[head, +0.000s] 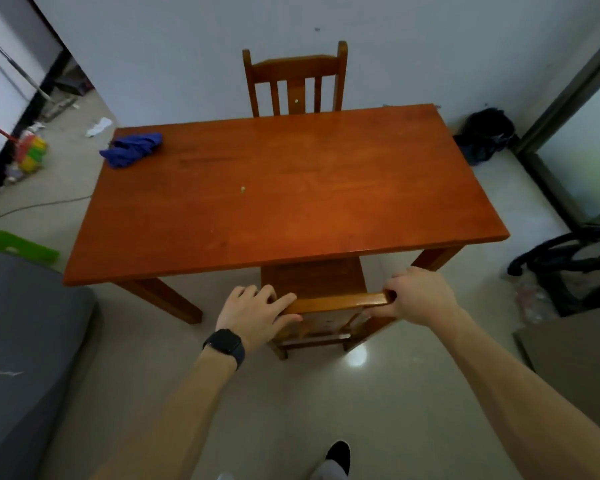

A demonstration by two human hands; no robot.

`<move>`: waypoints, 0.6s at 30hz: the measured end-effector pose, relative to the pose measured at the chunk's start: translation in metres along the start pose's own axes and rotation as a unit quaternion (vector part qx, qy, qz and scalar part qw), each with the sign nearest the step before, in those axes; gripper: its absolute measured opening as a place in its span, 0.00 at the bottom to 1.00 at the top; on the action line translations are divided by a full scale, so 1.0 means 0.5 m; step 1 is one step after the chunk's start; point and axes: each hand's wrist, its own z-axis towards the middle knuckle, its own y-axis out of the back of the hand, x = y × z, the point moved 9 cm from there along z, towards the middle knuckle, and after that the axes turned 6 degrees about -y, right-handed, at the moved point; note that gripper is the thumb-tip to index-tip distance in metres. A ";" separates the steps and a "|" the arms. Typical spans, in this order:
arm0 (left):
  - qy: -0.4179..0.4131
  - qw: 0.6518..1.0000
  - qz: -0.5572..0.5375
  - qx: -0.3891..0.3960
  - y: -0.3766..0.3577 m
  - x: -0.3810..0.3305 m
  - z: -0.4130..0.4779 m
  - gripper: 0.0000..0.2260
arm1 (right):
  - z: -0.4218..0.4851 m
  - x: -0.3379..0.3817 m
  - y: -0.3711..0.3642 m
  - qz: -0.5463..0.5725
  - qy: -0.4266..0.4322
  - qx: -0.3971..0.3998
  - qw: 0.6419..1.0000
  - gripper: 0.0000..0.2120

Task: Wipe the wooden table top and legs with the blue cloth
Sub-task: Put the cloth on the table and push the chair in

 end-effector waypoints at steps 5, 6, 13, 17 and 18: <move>0.023 1.000 -0.008 -0.012 0.025 0.043 0.083 0.31 | 0.091 -0.037 0.050 -0.013 0.024 -0.002 1.000 0.31; 0.024 1.000 -0.002 -0.015 0.030 0.053 0.097 0.32 | 0.109 -0.045 0.054 -0.018 0.021 -0.004 1.000 0.33; 0.044 0.999 0.003 -0.030 0.025 0.110 0.146 0.32 | 0.179 -0.050 0.058 -0.032 0.011 -0.016 0.999 0.36; 0.055 0.998 -0.002 -0.002 0.020 0.115 0.151 0.35 | 0.183 -0.051 0.057 -0.034 0.007 0.002 0.999 0.37; 0.059 0.998 -0.001 0.007 0.020 0.116 0.151 0.35 | 0.182 -0.048 0.057 -0.038 0.008 0.007 0.999 0.37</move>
